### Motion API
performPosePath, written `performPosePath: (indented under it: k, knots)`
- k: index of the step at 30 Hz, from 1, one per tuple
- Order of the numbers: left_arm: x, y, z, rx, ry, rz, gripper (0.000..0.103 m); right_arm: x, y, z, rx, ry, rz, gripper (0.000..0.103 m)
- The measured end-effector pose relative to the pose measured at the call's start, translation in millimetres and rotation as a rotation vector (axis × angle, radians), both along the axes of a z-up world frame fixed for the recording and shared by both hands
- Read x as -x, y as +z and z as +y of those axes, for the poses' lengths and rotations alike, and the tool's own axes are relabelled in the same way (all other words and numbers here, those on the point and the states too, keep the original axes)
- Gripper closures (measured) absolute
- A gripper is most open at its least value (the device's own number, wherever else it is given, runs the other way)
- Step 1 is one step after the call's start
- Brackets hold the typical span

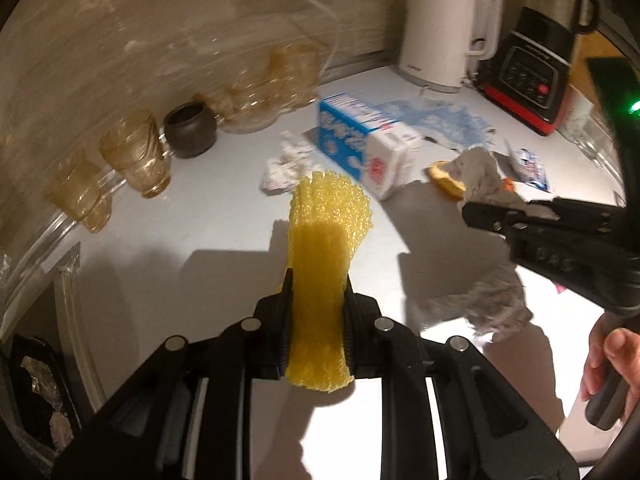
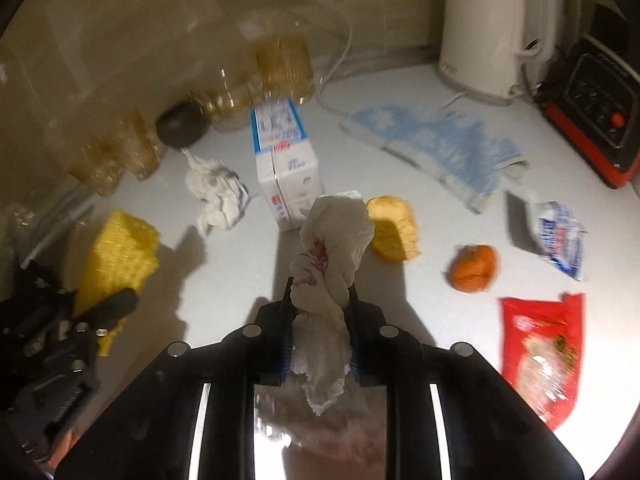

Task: Collect trash
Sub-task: 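Drop the yellow foam net and tissue into the green basket with both tools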

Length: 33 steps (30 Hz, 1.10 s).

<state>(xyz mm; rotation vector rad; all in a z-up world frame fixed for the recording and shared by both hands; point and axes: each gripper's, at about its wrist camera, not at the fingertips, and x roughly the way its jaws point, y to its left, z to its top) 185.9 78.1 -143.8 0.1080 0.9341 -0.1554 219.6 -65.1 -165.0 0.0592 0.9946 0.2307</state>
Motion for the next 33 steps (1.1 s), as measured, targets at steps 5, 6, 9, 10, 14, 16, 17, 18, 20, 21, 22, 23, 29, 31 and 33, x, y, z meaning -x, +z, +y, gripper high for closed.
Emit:
performPosePath:
  k: [5,6,9,10,14,16,17,18,20,21,22,23,29,31,33]
  knots:
    - [34.7,23.7,-34.2,0.008,-0.097,-0.026,0.083,61.4,38.9,-36.4,-0.002,-0.044,-0.054,0.081]
    - [45.0,28.1,-43.1,0.016,-0.124,-0.025,0.083,77.7,44.5,-45.6,0.005,-0.053,-0.058,0.081]
    - [79.7,36.5,-70.3,0.048,-0.21,-0.008,0.083,128.2,54.5,-73.6,0.023,-0.078,-0.054,0.081]
    - [90.4,36.9,-78.8,0.056,-0.235,0.003,0.083,140.5,54.5,-81.3,0.025,-0.085,-0.048,0.081]
    - [153.7,24.8,-125.7,0.084,-0.391,0.079,0.083,206.2,45.7,-118.2,0.042,-0.128,0.004,0.081]
    - [180.6,11.8,-146.1,0.065,-0.455,0.109,0.083,232.7,36.5,-131.8,0.05,-0.151,0.03,0.08]
    - [195.9,1.8,-159.1,0.054,-0.486,0.139,0.083,249.4,31.0,-141.2,0.039,-0.163,0.048,0.08]
    - [206.3,-7.8,-168.2,0.049,-0.509,0.17,0.083,262.1,24.5,-148.9,0.027,-0.175,0.068,0.08]
    - [225.1,-30.3,-183.2,0.027,-0.54,0.234,0.083,281.1,14.6,-158.8,0.018,-0.191,0.094,0.08]
    - [233.6,-41.9,-189.4,0.018,-0.554,0.266,0.083,290.3,10.2,-163.7,0.017,-0.197,0.105,0.08]
    - [241.1,-52.1,-194.3,0.014,-0.566,0.293,0.083,297.8,8.0,-167.5,0.017,-0.201,0.113,0.08]
    - [246.2,-58.6,-198.4,0.007,-0.572,0.309,0.083,306.1,4.9,-172.1,0.01,-0.205,0.119,0.08]
    - [263.2,-85.0,-211.8,-0.029,-0.578,0.36,0.072,331.9,-8.3,-182.9,-0.02,-0.217,0.144,0.08]
    - [264.0,-84.2,-213.5,-0.035,-0.577,0.351,0.058,334.6,-9.4,-183.0,-0.025,-0.212,0.146,0.079]
    - [263.1,-79.6,-214.2,-0.033,-0.578,0.331,0.05,336.3,-11.1,-182.5,-0.026,-0.206,0.146,0.079]
